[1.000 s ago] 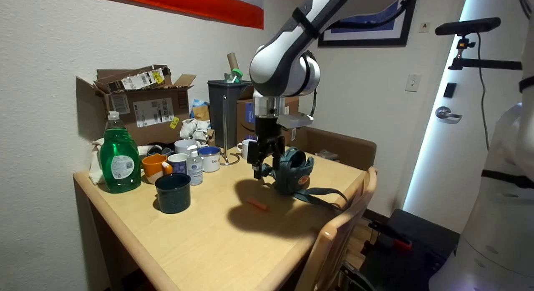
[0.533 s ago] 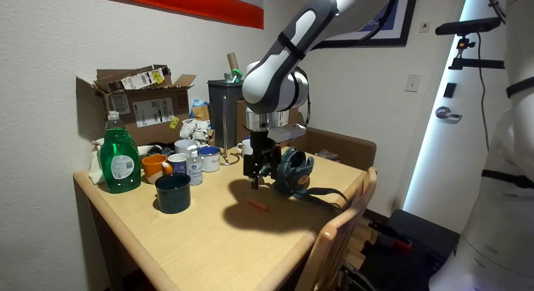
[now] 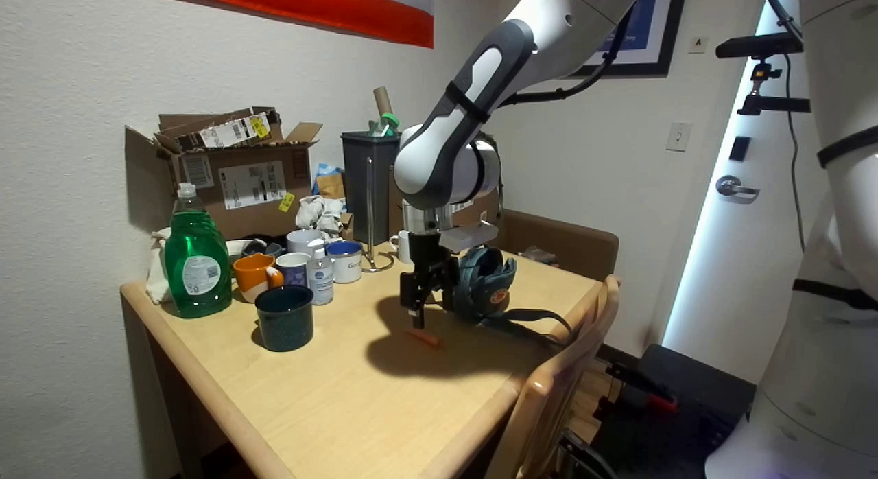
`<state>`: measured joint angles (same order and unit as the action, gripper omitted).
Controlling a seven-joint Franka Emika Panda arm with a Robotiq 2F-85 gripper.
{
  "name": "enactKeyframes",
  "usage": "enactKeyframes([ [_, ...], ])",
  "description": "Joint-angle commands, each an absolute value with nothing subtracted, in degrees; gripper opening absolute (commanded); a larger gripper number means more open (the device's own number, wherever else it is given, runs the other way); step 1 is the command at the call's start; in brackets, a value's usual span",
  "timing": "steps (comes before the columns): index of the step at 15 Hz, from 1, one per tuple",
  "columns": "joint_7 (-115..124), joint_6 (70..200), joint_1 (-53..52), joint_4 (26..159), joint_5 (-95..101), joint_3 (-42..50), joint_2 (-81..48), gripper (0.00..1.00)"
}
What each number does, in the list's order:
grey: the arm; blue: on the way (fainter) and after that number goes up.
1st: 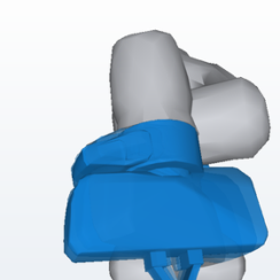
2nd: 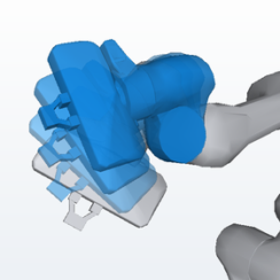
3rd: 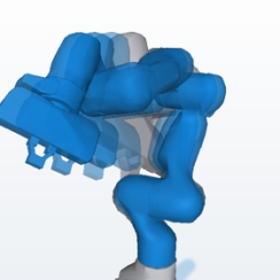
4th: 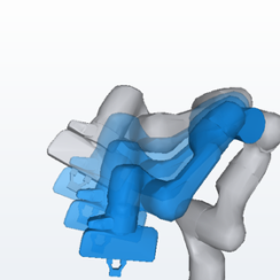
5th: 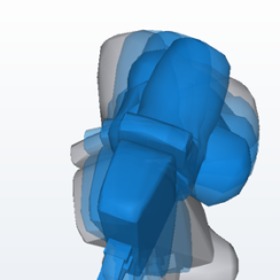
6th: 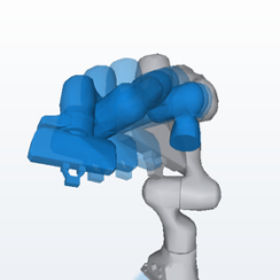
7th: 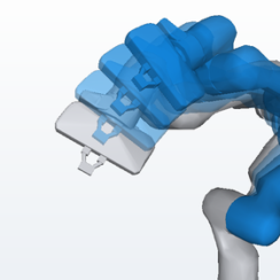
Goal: Take the orange object from the table and put it in the blue bag
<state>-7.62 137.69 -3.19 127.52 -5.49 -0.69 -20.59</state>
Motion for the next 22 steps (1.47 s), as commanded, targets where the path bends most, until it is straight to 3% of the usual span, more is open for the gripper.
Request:
enactKeyframes([
  [1,-7.2,137.6,-2.1,127.3,-4.9,-1.8,-20.6,1.0],
  [18,-5.3,141.9,-1.7,121.5,-4.1,-1.4,-30.5,1.0],
  [20,-5.3,141.8,-1.7,120.7,-4.1,-1.4,-31.1,0.86],
  [22,-5.4,141.6,-1.6,120.0,-4.2,-1.5,-31.8,0.84],
])
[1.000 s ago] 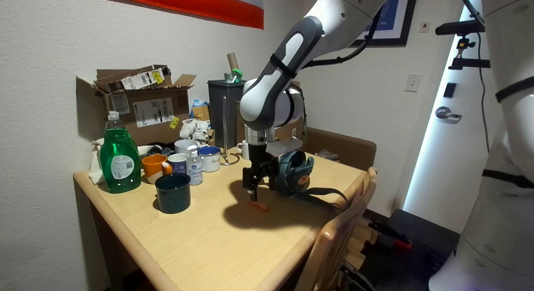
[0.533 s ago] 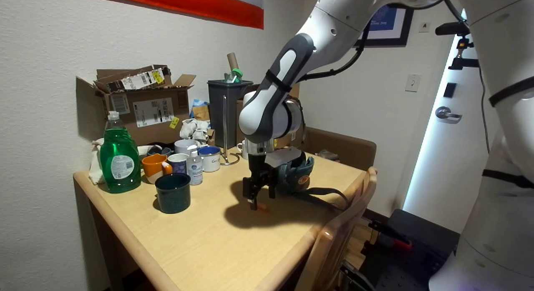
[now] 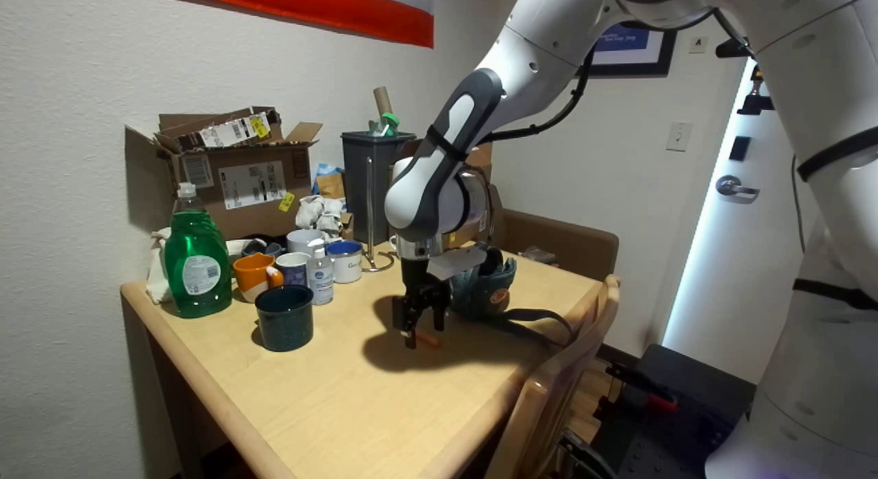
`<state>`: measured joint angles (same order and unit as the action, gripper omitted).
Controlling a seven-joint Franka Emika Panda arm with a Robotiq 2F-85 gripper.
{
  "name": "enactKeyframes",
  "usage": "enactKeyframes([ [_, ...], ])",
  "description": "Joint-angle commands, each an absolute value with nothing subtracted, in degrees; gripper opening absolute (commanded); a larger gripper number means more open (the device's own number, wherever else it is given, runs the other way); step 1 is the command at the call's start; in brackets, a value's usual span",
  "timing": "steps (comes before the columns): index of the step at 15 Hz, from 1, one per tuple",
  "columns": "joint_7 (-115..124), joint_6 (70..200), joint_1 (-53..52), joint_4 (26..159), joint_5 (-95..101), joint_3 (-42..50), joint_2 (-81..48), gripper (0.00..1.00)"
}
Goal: Take the orange object from the table and put it in the blue bag
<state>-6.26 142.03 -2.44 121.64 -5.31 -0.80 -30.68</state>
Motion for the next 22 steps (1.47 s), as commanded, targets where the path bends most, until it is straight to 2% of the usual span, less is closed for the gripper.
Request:
enactKeyframes([
  [1,-5.7,141.5,-1.4,119.6,-4.4,-1.6,-32.1,0.82],
  [2,-5.8,141.5,-1.3,119.4,-4.5,-1.7,-32.4,0.87],
  [5,-6.2,141.4,-0.8,118.9,-4.6,-1.8,-33.1,0.74],
  [7,-6.2,141.4,-0.6,118.7,-4.7,-1.8,-33.5,0.76],
  [8,-6.3,141.4,-0.4,118.6,-4.8,-1.9,-33.7,0.71],
  [11,-6.2,141.4,-0.3,118.4,-4.8,-2.0,-33.9,0.74],
  [12,-6.3,141.4,-0.2,118.3,-4.8,-2.0,-33.9,0.69],
  [13,-6.4,141.4,-0.1,118.4,-4.9,-2.0,-33.9,0.69],
  [14,-6.4,141.4,-0.1,118.4,-4.8,-2.0,-33.9,0.54],
  [16,-6.4,141.3,0.0,118.4,-4.8,-2.0,-33.8,0.53],
  [17,-6.5,141.4,0.2,118.3,-4.8,-2.0,-33.8,0.5],
  [18,-6.5,141.3,0.3,118.2,-4.8,-1.9,-33.8,0.39],
  [22,-6.5,141.2,0.6,118.2,-4.9,-2.0,-33.8,0.43],
])
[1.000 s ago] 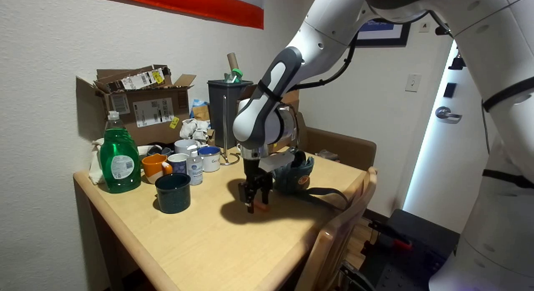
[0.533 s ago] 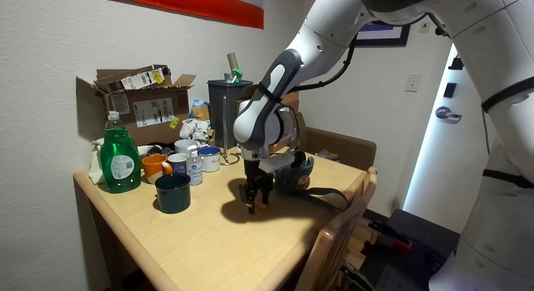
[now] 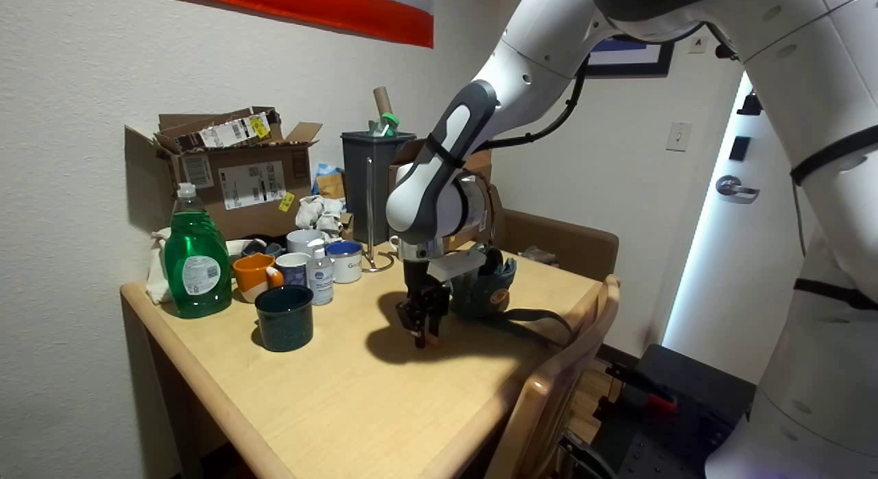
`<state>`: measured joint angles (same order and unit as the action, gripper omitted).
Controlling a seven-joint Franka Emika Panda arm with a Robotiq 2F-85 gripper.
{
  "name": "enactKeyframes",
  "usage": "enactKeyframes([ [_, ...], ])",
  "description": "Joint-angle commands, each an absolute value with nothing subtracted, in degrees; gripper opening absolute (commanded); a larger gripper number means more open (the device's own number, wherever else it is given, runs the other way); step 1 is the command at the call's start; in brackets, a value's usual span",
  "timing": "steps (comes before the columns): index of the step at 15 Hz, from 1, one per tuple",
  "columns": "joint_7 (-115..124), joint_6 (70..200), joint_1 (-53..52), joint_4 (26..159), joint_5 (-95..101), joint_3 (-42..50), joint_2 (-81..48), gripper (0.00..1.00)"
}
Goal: Take the orange object from the table and put it in the blue bag
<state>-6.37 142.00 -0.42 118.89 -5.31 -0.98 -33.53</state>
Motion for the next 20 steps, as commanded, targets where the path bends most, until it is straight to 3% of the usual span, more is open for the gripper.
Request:
enactKeyframes([
  [1,-6.5,141.2,0.6,118.1,-4.9,-2.0,-33.9,0.43],
  [2,-6.6,141.1,0.6,118.1,-4.8,-2.0,-33.8,0.32],
  [4,-6.5,141.3,0.6,118.1,-4.8,-2.0,-33.9,0.31],
  [8,-6.5,141.0,0.7,118.0,-4.8,-2.0,-33.8,0.17],
  [9,-6.6,140.9,0.7,117.9,-4.8,-2.1,-33.8,0.21],
  [11,-6.6,140.9,0.7,118.1,-4.8,-2.1,-33.6,0.17],
  [13,-6.8,141.0,0.8,118.0,-4.9,-2.2,-33.6,0.24],
  [16,-7.0,140.9,0.8,118.1,-4.9,-2.3,-33.3,0.25],
  [18,-7.1,140.9,0.8,118.2,-4.9,-2.3,-33.1,0.12],
  [20,-7.2,140.9,0.9,118.3,-4.9,-2.3,-33.0,0.16],
])
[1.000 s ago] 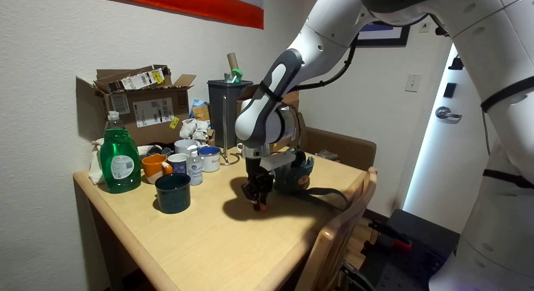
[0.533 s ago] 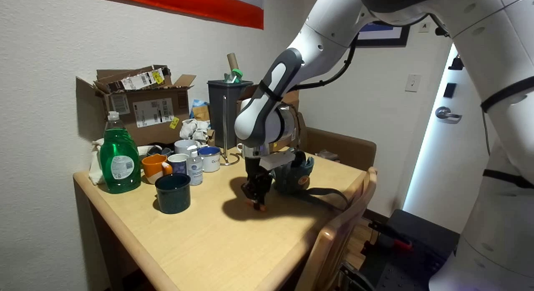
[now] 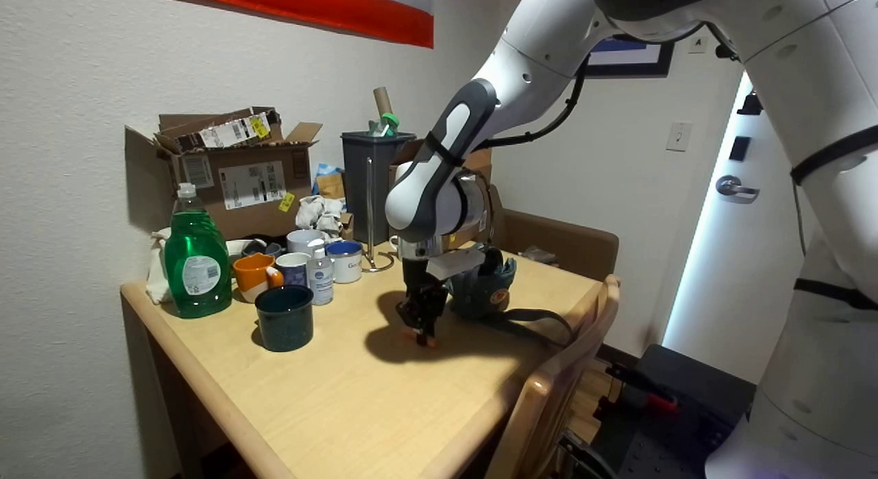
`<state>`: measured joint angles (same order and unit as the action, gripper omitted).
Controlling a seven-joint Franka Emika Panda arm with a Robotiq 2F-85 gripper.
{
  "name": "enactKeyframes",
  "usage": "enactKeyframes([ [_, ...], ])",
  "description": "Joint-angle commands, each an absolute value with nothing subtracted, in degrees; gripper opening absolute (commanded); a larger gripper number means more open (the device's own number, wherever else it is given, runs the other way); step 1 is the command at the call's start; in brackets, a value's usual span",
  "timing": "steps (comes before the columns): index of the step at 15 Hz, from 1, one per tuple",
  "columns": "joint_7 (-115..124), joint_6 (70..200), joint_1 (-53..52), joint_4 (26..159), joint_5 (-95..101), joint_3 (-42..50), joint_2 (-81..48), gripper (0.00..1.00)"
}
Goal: Take the orange object from the table and put it in the blue bag
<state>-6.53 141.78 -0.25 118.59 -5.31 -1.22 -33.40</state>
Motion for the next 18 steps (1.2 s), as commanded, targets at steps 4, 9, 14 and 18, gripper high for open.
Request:
enactKeyframes([
  [4,-7.5,141.3,1.0,118.8,-5.0,-2.5,-32.4,0.18],
  [9,-7.7,141.5,1.0,119.7,-4.8,-2.4,-31.1,0.23],
  [14,-8.7,141.4,1.3,120.9,-4.6,-2.3,-28.6,0.14],
  [18,-9.4,141.9,1.7,123.0,-4.7,-2.2,-25.3,0.19],
])
